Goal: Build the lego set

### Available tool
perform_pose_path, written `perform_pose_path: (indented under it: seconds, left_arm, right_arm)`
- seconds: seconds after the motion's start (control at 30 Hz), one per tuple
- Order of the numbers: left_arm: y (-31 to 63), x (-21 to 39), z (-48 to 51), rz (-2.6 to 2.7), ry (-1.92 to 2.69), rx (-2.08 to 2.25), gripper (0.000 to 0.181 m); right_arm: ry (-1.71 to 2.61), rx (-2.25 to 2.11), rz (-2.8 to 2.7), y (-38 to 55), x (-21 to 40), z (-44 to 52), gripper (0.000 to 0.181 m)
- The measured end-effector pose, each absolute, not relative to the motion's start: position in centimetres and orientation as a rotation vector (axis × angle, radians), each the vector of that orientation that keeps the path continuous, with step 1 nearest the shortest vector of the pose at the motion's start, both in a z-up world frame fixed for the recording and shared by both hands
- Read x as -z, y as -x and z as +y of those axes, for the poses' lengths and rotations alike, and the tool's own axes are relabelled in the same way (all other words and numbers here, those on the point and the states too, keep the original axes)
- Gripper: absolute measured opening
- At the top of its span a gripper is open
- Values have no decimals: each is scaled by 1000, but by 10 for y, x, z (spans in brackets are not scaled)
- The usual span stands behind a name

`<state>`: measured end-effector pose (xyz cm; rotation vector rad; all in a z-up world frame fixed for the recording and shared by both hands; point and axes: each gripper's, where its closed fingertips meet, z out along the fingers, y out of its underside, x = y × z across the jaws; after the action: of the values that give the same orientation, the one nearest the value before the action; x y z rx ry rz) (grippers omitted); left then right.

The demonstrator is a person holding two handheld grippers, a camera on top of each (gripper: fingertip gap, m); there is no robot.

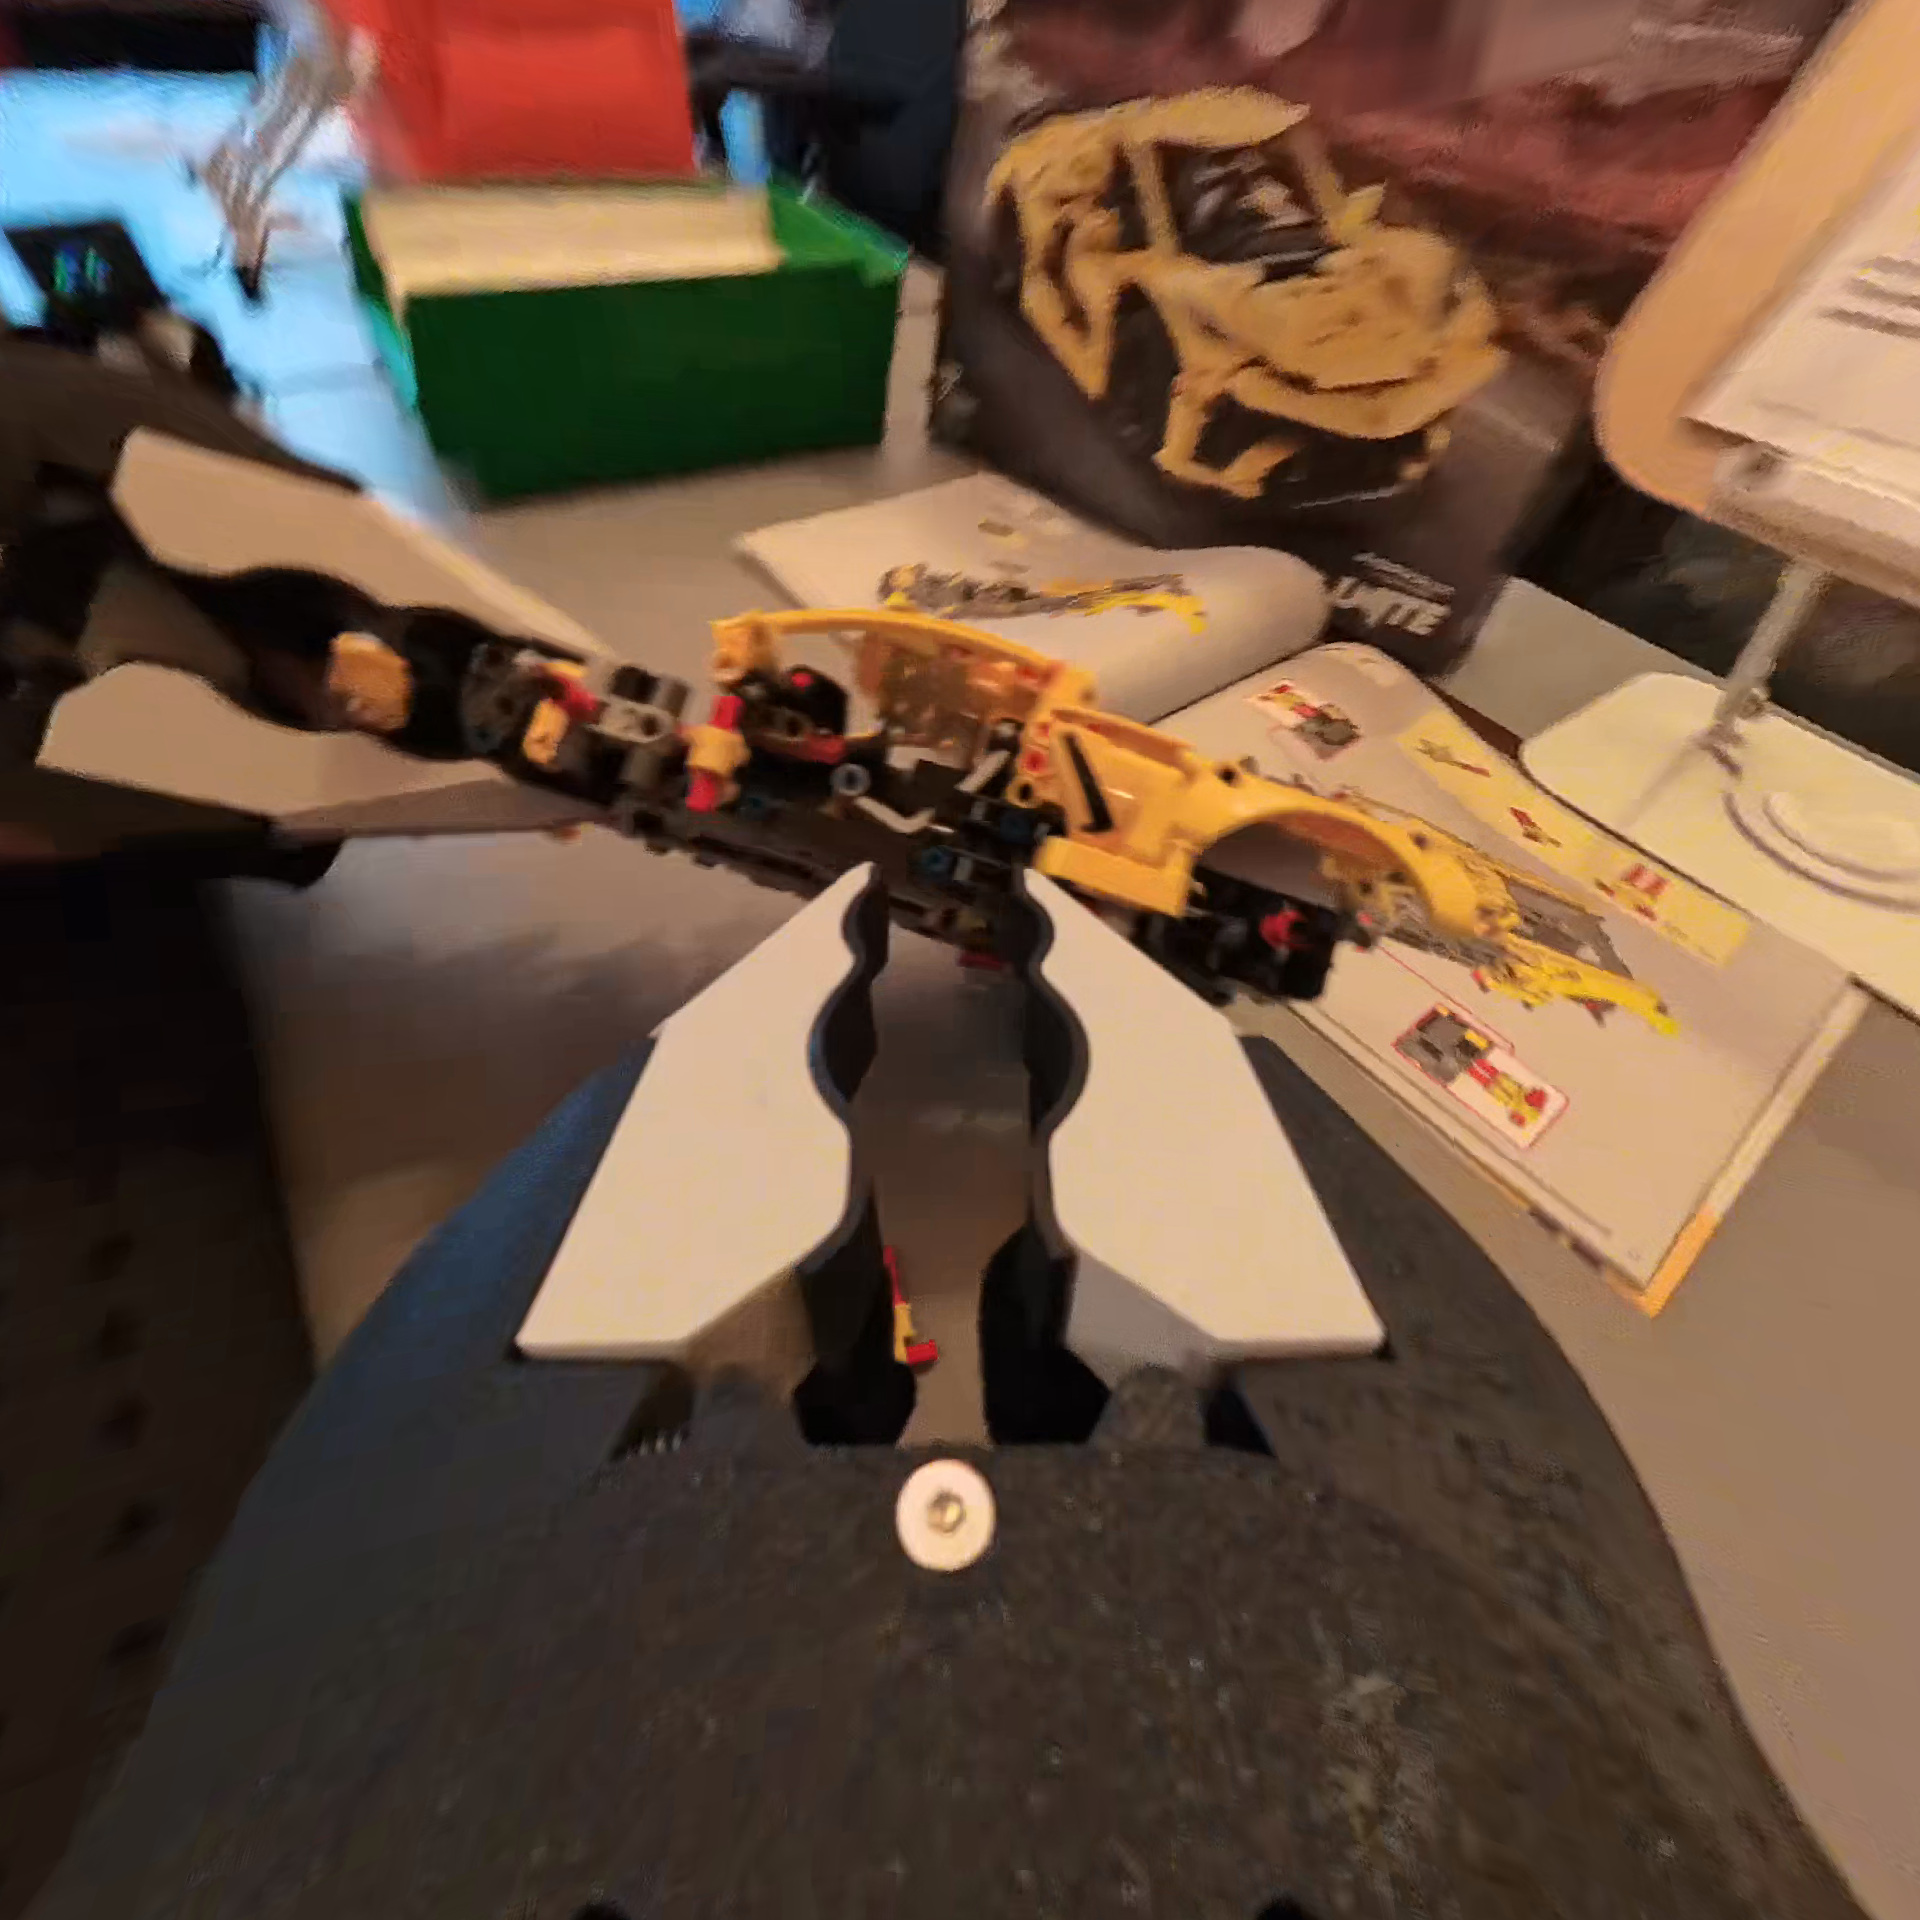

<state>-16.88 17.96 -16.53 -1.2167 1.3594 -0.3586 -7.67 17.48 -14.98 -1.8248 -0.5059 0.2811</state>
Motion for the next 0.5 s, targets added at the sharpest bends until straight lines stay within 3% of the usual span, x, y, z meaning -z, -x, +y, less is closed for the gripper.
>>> perform_pose_path:
  seconds: [0.13, 0.33, 0.5]
  left_arm:
    - [171, 166, 180, 1361, 1211, 363, 28]
    - [175, 165, 187, 1326, 1257, 430, 29]
    - [175, 166, 187, 1325, 1256, 437, 29]
  right_arm:
    - [1774, -350, -255, 46, 159, 174, 28]
    - [1836, -156, -142, 4, 173, 176, 24]
    - [1863, -316, -62, 2, 180, 179, 24]
